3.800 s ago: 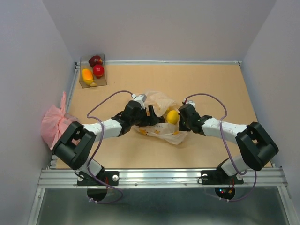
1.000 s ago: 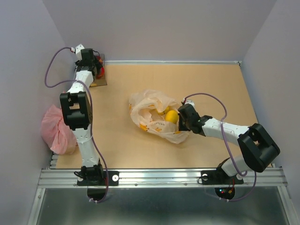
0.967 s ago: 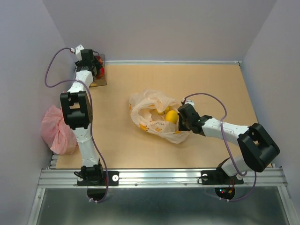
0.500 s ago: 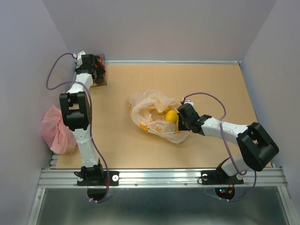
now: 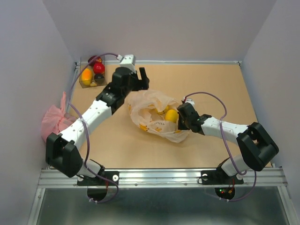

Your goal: Untie the knot of the plastic bag and take out the fruit

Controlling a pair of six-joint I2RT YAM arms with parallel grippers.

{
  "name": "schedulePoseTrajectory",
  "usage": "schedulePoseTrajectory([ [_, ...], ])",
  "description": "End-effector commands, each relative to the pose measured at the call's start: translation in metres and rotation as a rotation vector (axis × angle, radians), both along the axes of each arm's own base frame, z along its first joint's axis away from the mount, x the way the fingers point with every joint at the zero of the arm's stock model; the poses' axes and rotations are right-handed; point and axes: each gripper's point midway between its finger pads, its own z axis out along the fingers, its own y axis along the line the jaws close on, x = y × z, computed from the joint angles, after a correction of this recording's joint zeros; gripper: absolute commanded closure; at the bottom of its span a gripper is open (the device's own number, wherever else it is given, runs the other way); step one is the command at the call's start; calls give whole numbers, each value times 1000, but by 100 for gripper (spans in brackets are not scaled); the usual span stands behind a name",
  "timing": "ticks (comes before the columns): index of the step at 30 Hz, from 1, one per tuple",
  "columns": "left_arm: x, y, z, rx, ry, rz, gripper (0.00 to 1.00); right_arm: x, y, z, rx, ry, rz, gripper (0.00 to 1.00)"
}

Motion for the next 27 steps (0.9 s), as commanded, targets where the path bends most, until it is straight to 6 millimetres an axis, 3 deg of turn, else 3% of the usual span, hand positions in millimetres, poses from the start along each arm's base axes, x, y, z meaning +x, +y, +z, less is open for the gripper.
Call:
schedulePoseTrajectory([
  [1, -53, -60, -11, 48, -44, -233, 12, 3, 7, 2, 45, -11, -46, 99],
  [2, -75, -85, -15, 52, -57, -314, 12, 1, 6, 0, 54, -9, -62, 99],
  [6, -110, -133, -29, 79, -59, -465, 14, 0, 3, 4, 80, -34, -90, 100],
  [9, -120, -160, -38, 113, -69, -522, 16, -2, 5, 7, 121, -50, -101, 99],
  [14, -118, -191, -63, 165, -28, -561, 20, -8, 9, 6, 175, -40, -104, 100],
  [20, -126, -211, -127, 187, 115, -574, 24, -14, 8, 5, 222, -41, -127, 99],
  [27, -120, -207, -167, 215, 199, -489, 19, -23, 14, 3, 306, -43, -110, 99],
])
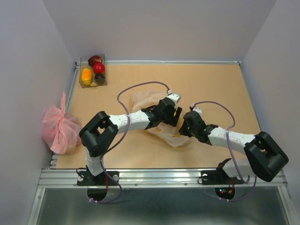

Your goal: Untie the knot of the plastic bag and take out the fruit

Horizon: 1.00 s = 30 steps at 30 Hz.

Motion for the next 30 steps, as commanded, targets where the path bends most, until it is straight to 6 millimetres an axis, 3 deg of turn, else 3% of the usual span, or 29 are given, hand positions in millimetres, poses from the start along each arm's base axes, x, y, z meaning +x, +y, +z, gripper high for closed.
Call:
schedulePoseTrajectory([
  [1, 12, -9, 9, -35, -23, 64, 18, 2, 14, 10, 89, -43, 12, 99],
  [7, 14, -15, -10, -16, 12, 65, 10, 0, 17, 7, 94, -33, 28, 100],
  [11, 13, -23, -15, -28, 37, 52, 10, 1, 19, 5, 93, -30, 33, 100],
  [13, 13, -25, -10, -41, 33, 54, 17, 1, 18, 5, 89, -32, 33, 99],
  [17, 17, -20, 26, -94, -18, 80, 38, 3, 14, 6, 79, -46, 18, 99],
  [18, 16, -18, 33, -103, -27, 84, 47, 2, 13, 6, 76, -46, 16, 99],
  [19, 17, -15, 52, -131, -54, 94, 49, 3, 12, 6, 73, -48, 11, 100],
  [22, 19, -6, 79, -173, -85, 108, 51, 2, 9, 3, 63, -45, 2, 100],
  [25, 21, 11, 126, -258, -135, 120, 51, 3, 6, 0, 51, -44, -9, 99],
  [28, 19, 20, 155, -333, -141, 77, 51, 5, 5, 1, 42, -52, -17, 100],
  [30, 26, 40, 190, -404, -192, 84, 51, 6, 3, 2, 29, -56, -19, 100],
])
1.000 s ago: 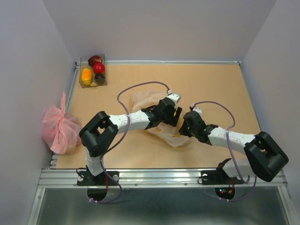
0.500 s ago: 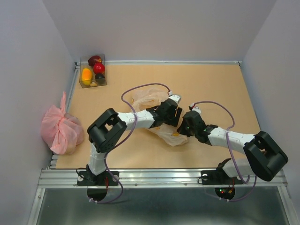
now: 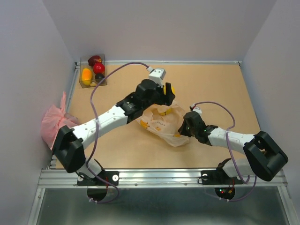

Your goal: Untie the knot of the plastic bag and take out the fruit

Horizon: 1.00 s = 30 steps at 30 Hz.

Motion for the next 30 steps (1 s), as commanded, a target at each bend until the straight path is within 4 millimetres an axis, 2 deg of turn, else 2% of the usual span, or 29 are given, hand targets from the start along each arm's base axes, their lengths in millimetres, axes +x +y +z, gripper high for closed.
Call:
schedulePoseTrajectory([
  [1, 6, 27, 67, -160, -85, -36, 51, 6, -2, 4, -16, -44, -16, 100],
  [2, 17, 48, 88, -197, -121, 5, 51, 8, -1, 6, -24, -49, -10, 100],
  [5, 43, 91, 115, -244, -164, 113, 51, 10, -2, 8, -45, -52, -1, 99],
  [6, 67, 125, 122, -241, -191, 220, 51, 12, -2, 10, -54, -61, 5, 99],
  [7, 77, 143, 126, -236, -205, 282, 51, 14, -2, 13, -59, -67, 8, 100],
  [8, 92, 164, 122, -229, -198, 362, 51, 16, -1, 15, -62, -74, 12, 100],
  [9, 112, 204, 123, -215, -205, 494, 51, 20, 1, 21, -63, -93, 16, 100],
  [10, 126, 225, 114, -214, -184, 560, 51, 16, -3, 19, -84, -74, 20, 100],
  [12, 147, 265, 112, -218, -187, 704, 49, 21, -1, 26, -92, -91, 32, 100],
  [13, 163, 300, 98, -206, -170, 792, 48, 21, -1, 27, -100, -95, 36, 99],
  [15, 181, 334, 99, -226, -178, 891, 46, 25, 0, 33, -111, -110, 50, 100],
  [16, 197, 358, 79, -205, -146, 944, 45, 25, 0, 33, -119, -109, 56, 100],
  [17, 208, 370, 88, -214, -165, 966, 43, 26, 0, 35, -129, -115, 64, 99],
  [19, 225, 391, 80, -210, -156, 1005, 40, 28, 0, 36, -140, -119, 72, 100],
  [20, 239, 406, 58, -186, -123, 1032, 39, 30, 0, 37, -148, -120, 78, 100],
  [21, 249, 413, 68, -188, -145, 1044, 36, 31, 0, 38, -157, -127, 87, 100],
  [22, 256, 419, 62, -170, -138, 1052, 34, 32, 0, 39, -165, -127, 91, 100],
  [23, 267, 428, 37, -143, -99, 1070, 33, 34, 1, 40, -171, -129, 94, 99],
  [24, 275, 434, 45, -145, -109, 1080, 28, 35, 1, 40, -180, -132, 101, 99],
  [25, 281, 437, 39, -140, -97, 1081, 26, 36, 2, 41, -184, -136, 102, 99],
  [26, 289, 440, 20, -126, -63, 1085, 24, 38, 2, 43, -186, -138, 103, 99],
  [27, 294, 443, 24, -125, -66, 1085, 18, 39, 2, 41, -196, -136, 106, 99],
  [29, 300, 445, 10, -107, -43, 1088, 12, 40, 2, 41, -202, -136, 105, 99],
  [30, 302, 446, 10, -107, -45, 1089, 9, 41, 2, 41, -209, -138, 107, 99],
])
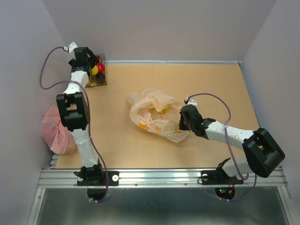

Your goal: Untie the knot of the plastic bag and take out the fruit

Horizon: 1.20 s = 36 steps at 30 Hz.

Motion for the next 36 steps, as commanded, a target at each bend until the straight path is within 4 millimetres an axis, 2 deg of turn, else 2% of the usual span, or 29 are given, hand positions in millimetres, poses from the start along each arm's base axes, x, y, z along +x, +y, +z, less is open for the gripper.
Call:
schedulePoseTrajectory([
  [1, 7, 6, 36, 25, -61, 14, 7, 16, 6, 18, -27, -59, 11, 99],
  [3, 6, 8, 28, 27, -45, 24, 2, 17, 4, 17, -41, -62, 9, 99],
  [6, 0, 12, 24, 30, -31, 42, 1, 19, 6, 15, -45, -57, 14, 99],
  [10, -12, 9, 29, 37, -27, 25, 1, 20, 8, 16, -44, -56, 15, 100],
  [11, -16, 8, 36, 39, -36, 20, 2, 21, 8, 17, -42, -59, 15, 100],
  [13, -26, 4, 30, 39, -14, 4, 2, 22, 8, 18, -43, -62, 13, 99],
  [14, -32, 2, 40, 42, -29, -1, 3, 22, 9, 20, -39, -66, 16, 100],
  [15, -39, -3, 33, 43, -8, -13, 3, 22, 9, 20, -41, -67, 14, 99],
  [16, -45, -11, 35, 42, -8, -33, 4, 23, 8, 21, -41, -70, 12, 100],
  [17, -53, -18, 52, 59, -32, -56, 5, 23, 8, 21, -42, -70, 13, 99],
  [18, -61, -40, 43, 60, -9, -106, 5, 24, 8, 23, -46, -76, 15, 99],
  [19, -68, -51, 44, 70, -7, -134, 5, 24, 8, 23, -46, -76, 17, 99],
  [20, -74, -66, 48, 82, -10, -168, 5, 24, 9, 24, -45, -80, 20, 100],
  [21, -84, -83, 63, 107, -35, -213, 5, 24, 8, 25, -49, -82, 16, 99],
  [22, -95, -116, 56, 120, -18, -286, 5, 25, 8, 25, -49, -84, 17, 100],
  [23, -107, -131, 71, 134, -48, -320, 5, 25, 8, 26, -49, -86, 18, 100],
  [24, -120, -164, 63, 154, -34, -406, 5, 25, 8, 26, -48, -87, 18, 100],
  [25, -130, -180, 65, 167, -41, -453, 5, 25, 9, 26, -44, -86, 18, 100],
  [26, -142, -194, 77, 176, -71, -489, 5, 25, 9, 27, -41, -86, 21, 99],
  [27, -155, -211, 68, 189, -56, -541, 5, 24, 10, 27, -36, -82, 21, 99],
  [28, -174, -243, 76, 208, -83, -642, 7, 24, 10, 27, -34, -83, 20, 100],
  [29, -188, -262, 68, 223, -73, -709, 9, 24, 11, 27, -30, -81, 22, 99],
  [32, -226, -310, 65, 279, -94, -905, 11, 25, 12, 29, -26, -84, 21, 100],
  [33, -246, -334, 57, 283, -87, -978, 12, 25, 12, 29, -22, -86, 21, 100],
  [36, -272, -361, 48, 270, -77, -1063, 14, 25, 13, 31, -20, -87, 24, 100],
])
